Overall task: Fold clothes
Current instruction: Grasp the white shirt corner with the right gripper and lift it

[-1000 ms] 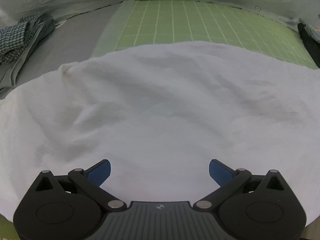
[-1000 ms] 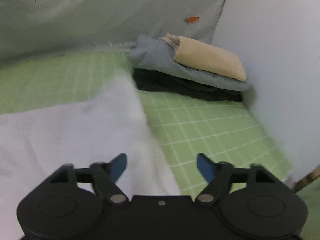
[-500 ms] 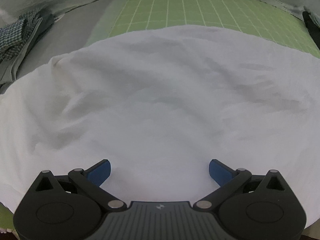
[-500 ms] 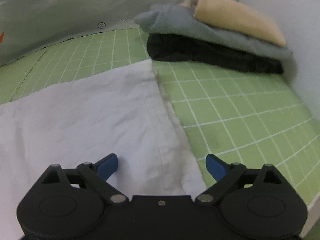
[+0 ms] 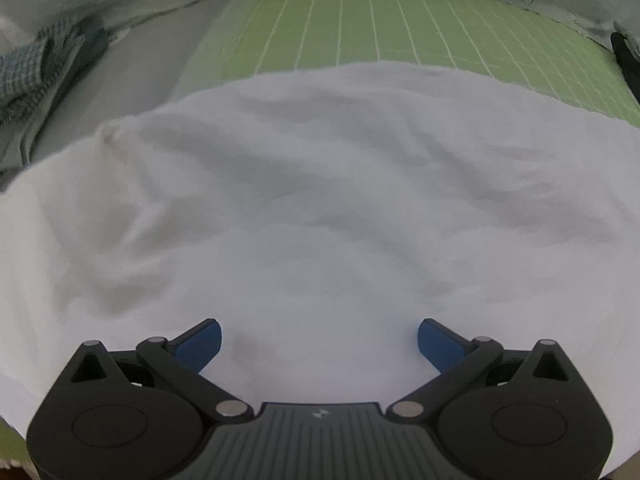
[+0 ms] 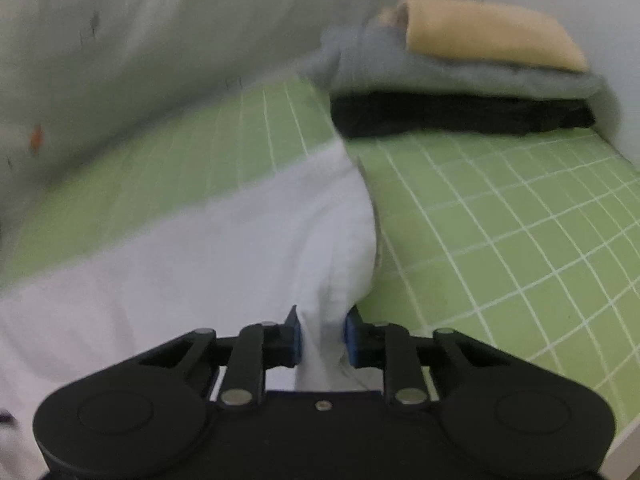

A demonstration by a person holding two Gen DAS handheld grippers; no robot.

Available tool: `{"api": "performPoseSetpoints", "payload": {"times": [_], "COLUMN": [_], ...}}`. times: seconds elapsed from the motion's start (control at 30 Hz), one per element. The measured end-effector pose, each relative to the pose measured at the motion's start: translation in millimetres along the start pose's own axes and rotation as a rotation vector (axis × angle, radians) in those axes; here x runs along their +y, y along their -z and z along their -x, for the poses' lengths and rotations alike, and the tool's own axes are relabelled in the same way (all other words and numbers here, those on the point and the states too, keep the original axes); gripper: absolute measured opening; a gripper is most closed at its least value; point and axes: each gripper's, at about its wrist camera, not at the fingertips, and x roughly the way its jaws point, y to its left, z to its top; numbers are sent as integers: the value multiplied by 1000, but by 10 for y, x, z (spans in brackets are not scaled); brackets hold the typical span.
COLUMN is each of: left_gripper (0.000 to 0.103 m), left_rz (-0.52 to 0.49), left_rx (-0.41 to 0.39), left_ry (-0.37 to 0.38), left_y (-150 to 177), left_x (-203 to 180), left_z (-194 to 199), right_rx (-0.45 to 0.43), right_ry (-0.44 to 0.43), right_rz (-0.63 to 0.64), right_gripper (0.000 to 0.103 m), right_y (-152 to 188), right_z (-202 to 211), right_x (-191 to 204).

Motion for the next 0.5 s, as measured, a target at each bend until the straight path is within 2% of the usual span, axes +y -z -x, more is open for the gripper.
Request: {"api": "performPoseSetpoints", "payload": {"times": [0.13,0.3,0.4,0.5], "left_gripper": [103,103,103,103], "left_rz": [-3,-24,-37,-49], "left_rx": [-24,-35,-42,-48], "left_ry": [1,12,19,26], "left_y": [-53,-16,6,28], "left_x": [178,446,606,767], "left_z": [44,58,66,75], "right_rx": [-106,-197,-190,-115], "right_ry": [-63,-178,-255,-273], "right_rz": [-110,-122,-111,-18], "right_gripper": [20,20,20,20], "right_y": [-47,1,121,385], "right_z": [326,687,718,574], "right_x": [230,943,1427,1988]}}
